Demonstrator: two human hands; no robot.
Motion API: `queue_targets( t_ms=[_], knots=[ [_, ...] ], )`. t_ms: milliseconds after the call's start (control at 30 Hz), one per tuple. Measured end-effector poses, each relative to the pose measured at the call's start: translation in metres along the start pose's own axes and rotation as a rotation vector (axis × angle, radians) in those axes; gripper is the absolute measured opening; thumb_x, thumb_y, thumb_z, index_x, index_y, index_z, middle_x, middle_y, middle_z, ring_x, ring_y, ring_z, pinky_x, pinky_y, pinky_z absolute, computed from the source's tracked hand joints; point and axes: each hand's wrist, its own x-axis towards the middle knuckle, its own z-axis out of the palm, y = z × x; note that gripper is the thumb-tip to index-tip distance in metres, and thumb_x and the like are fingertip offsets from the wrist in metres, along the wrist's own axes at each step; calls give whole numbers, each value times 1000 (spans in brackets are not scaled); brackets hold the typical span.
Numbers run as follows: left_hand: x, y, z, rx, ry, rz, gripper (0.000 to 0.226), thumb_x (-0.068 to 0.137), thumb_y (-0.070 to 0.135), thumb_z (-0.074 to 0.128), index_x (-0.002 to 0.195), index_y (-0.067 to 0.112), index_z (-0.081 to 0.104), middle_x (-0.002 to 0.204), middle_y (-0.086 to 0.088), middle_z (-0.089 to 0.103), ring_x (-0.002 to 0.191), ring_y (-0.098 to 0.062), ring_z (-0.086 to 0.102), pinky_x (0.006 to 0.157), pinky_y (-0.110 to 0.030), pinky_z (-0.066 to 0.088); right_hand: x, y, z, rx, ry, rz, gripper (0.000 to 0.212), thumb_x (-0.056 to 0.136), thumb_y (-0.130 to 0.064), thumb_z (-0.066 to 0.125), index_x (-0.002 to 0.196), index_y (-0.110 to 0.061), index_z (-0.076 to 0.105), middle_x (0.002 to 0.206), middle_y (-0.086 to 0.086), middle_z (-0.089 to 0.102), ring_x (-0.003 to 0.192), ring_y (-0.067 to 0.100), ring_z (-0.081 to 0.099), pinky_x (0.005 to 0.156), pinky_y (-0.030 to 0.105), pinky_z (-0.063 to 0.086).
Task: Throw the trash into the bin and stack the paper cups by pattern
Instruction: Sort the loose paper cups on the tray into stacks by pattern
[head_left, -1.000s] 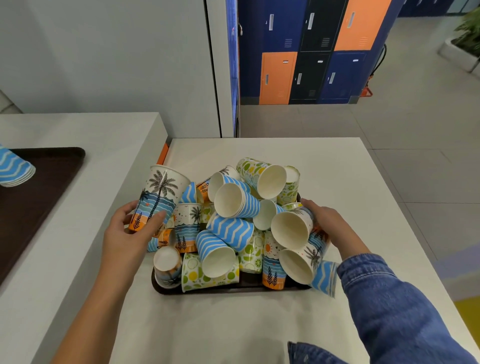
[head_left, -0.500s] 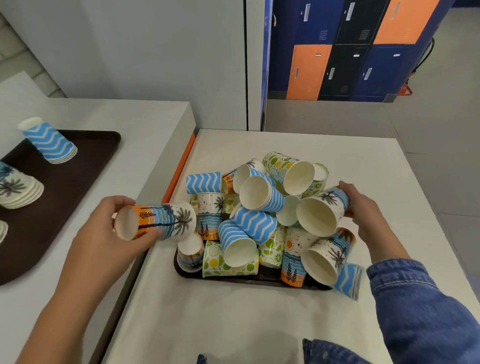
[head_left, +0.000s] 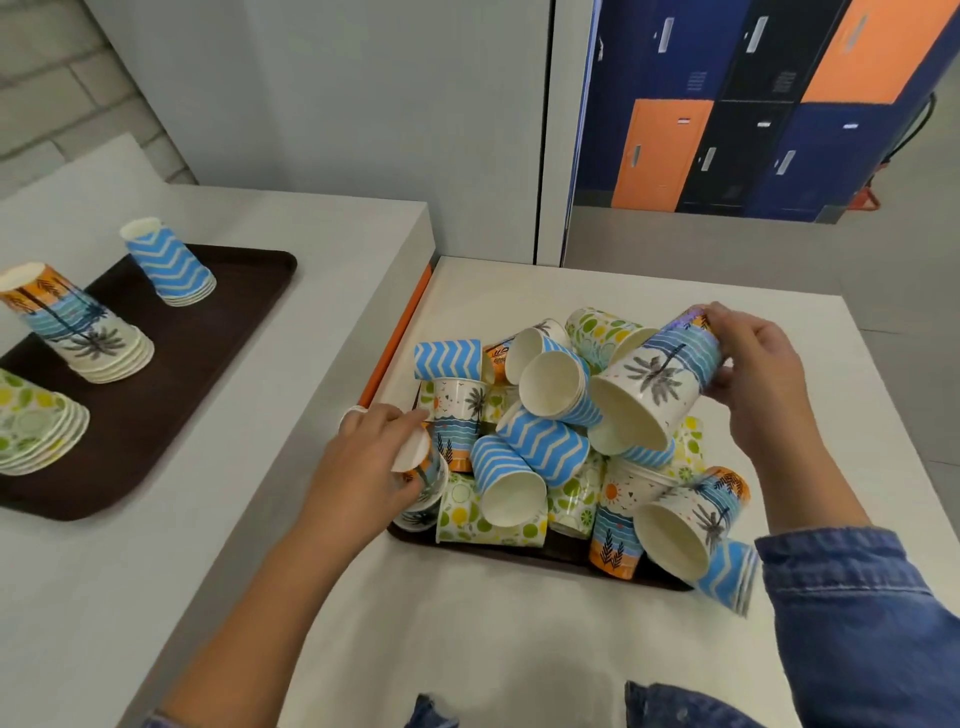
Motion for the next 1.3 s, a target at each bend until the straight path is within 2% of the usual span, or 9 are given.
queue_targets(
  t_ms=[200,433,633,767,867,967,1067,1167,1300],
  knots=[
    [0,-8,15,47,21,18,72,68,18,73,136,24,49,123,-4,53,110,-27,45,84,-38,47,-12,-1,26,-26,-93,-128,37,88,-30,64,120,-16,51,89,1,60,74,12,61,57,21,50],
    [4,-11,20,42,6,-32,73,72,20,70,139,25,44,124,-5,50,113,-26,42,84,-35,43,-18,2,48,-57,-180,-150,38,86,-30,67,120,-21,53,112,23,59,82,15,62,60,21,51],
    [6,-20,36,-54,-107,-126,74,77,21,67,143,30,35,127,-4,42,118,-22,36,91,-29,39,-27,11,65,-89,-210,-172,44,85,-24,68,124,-18,50,100,4,54,64,-5,62,60,14,50],
    [5,-28,49,-104,-127,-158,75,77,20,69,144,26,36,120,-6,45,114,-23,40,93,-34,43,-40,16,77,-65,-276,-177,50,85,-19,67,130,-21,47,105,5,53,84,9,65,64,12,50],
    [4,-31,57,-241,-110,-200,77,76,20,72,144,20,35,119,-8,47,116,-24,41,97,-31,38,-52,21,93,-60,-365,-190,57,85,-15,69,134,-26,44,110,3,52,98,17,63,77,22,56],
    [2,-34,57,-364,-118,-233,91,71,19,79,146,18,28,128,-8,44,122,-23,40,98,-28,33,-65,28,113,-80,-434,-256,63,79,-19,75,133,-29,44,107,0,53,100,19,61,87,34,55],
    [-1,-50,49,-326,-177,-252,105,65,25,84,149,20,22,131,-5,41,124,-20,39,98,-27,34,-76,36,133,-119,-465,-370,67,74,-25,74,133,-26,43,108,-1,54,98,13,60,84,27,52],
    [-3,-70,27,-107,-148,-229,93,68,27,81,146,18,30,125,-8,44,118,-24,43,95,-29,37,-85,48,152,-187,-551,-454,67,74,-30,74,133,-31,41,112,0,53,103,18,59,88,33,52],
    [5,-85,4,16,-8,-152,68,74,16,75,136,16,46,120,-10,49,114,-27,44,94,-36,41,-90,66,172,-379,-671,-528,71,74,-37,71,137,-27,40,110,-11,47,103,2,49,91,24,45]
  ],
)
